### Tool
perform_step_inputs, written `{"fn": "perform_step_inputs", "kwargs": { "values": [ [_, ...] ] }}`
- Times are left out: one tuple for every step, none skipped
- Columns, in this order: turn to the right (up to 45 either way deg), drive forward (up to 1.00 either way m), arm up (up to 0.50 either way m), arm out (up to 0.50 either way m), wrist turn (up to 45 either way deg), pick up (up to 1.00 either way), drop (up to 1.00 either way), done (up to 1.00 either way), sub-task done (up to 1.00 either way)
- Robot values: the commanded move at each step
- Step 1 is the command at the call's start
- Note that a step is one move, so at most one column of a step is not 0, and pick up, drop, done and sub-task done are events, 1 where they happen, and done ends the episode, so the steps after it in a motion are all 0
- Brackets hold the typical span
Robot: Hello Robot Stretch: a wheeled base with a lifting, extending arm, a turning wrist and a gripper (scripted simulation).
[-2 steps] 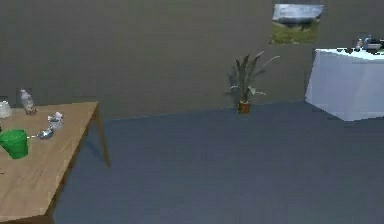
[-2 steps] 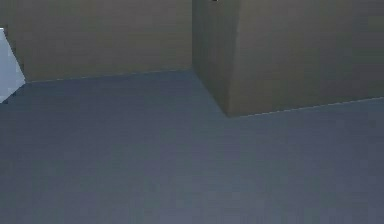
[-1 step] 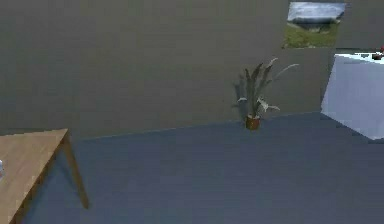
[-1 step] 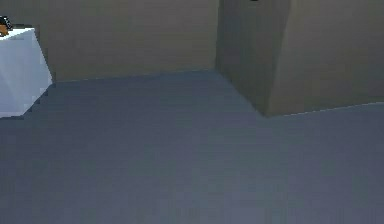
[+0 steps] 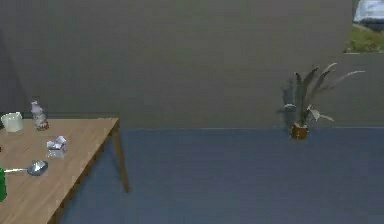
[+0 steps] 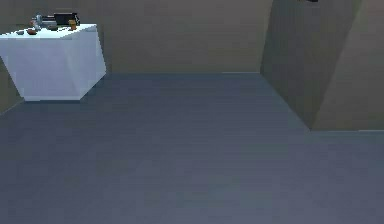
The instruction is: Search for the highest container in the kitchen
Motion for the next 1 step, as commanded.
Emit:
{"fn": "perform_step_inputs", "kwargs": {
  "values": [
    [0.0, 0.75, 0.0, 0.0, 0.0, 0.0, 0.0, 0.0, 0.0]
  ]
}}
